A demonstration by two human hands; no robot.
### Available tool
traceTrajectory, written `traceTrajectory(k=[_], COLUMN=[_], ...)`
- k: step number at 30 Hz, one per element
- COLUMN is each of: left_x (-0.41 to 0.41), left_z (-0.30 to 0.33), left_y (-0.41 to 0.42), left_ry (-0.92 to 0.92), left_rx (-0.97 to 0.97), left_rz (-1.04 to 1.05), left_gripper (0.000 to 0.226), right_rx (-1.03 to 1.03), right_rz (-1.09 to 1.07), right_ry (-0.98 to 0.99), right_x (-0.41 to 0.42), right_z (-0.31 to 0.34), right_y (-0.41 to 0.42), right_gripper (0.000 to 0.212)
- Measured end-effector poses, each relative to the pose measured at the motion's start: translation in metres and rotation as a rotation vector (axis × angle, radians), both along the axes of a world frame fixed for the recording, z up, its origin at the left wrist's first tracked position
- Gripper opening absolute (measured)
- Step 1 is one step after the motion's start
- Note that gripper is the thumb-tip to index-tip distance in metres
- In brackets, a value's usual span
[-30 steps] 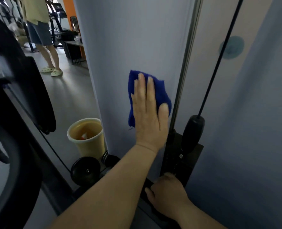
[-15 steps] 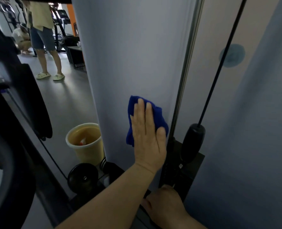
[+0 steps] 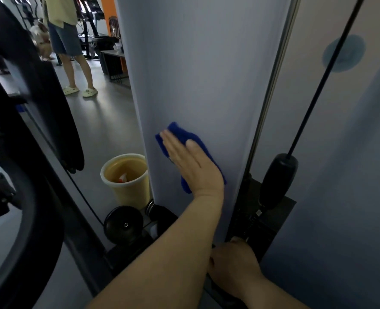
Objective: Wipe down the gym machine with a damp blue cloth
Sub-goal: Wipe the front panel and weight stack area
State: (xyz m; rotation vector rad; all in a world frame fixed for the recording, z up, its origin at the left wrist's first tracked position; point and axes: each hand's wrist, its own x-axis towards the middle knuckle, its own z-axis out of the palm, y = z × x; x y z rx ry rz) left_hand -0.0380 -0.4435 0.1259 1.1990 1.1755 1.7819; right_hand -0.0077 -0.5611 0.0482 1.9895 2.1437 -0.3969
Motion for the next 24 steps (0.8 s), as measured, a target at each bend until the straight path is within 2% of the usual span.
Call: traceTrajectory(k=[2, 5, 8, 12, 13, 15, 18, 21, 22, 24], left_x=[0.001, 0.015, 0.012, -0.016, -0.013, 0.006, 0.017, -0.003, -0.006, 0.000], left_z=[-0.006, -0.006, -0.012, -0.028, -0.024, -0.012, -0.022, -0.039, -0.041, -0.035], left_y=[-0.010, -0.055, -0.035, 0.004, -0.006, -0.041, -0.058, -0.010, -0.007, -0.032], left_ry=[-0.095, -0.046, -0.052, -0.282, -0.278, -0.184, -0.086, -0.172, -0.211, -0.146], left_rx=[-0.141, -0.148, -0.161, -0.578, -0.605, -0.478, -0.240, -0.407, -0.458, -0.405], left_rz=[-0.044, -0.185, -0.104, -0.035, -0.063, -0.130, -0.147, 0.001, -0.014, -0.102], left_gripper=[0.062, 0.063, 0.060, 0.057, 0.058, 0.060, 0.066, 0.058, 0.057, 0.058], right_rx=[-0.018, 0.009, -0.012, 0.033, 0.016, -0.018, -0.097, -0.010, 0.018, 0.047], right_rz=[0.014, 0.037, 0.033, 0.021, 0.013, 0.010, 0.067, 0.090, 0.067, 0.053], right_ry=[-0.004, 0.015, -0.032, -0.069, -0.068, -0.044, -0.156, -0.152, -0.122, -0.064], right_x=[-0.002, -0.002, -0.002, -0.005, -0.005, -0.001, -0.003, -0.001, -0.003, 0.000], right_z=[0.001, 0.001, -0.001, -0.002, -0.004, -0.009, -0.007, -0.007, -0.004, -0.011], right_y=[0.000, 0.004, 0.003, -0.004, -0.003, 0.002, 0.004, 0.000, -0.002, -0.001], right_gripper=[0.043, 0.037, 0.036, 0.039, 0.038, 0.032, 0.040, 0.033, 0.034, 0.032])
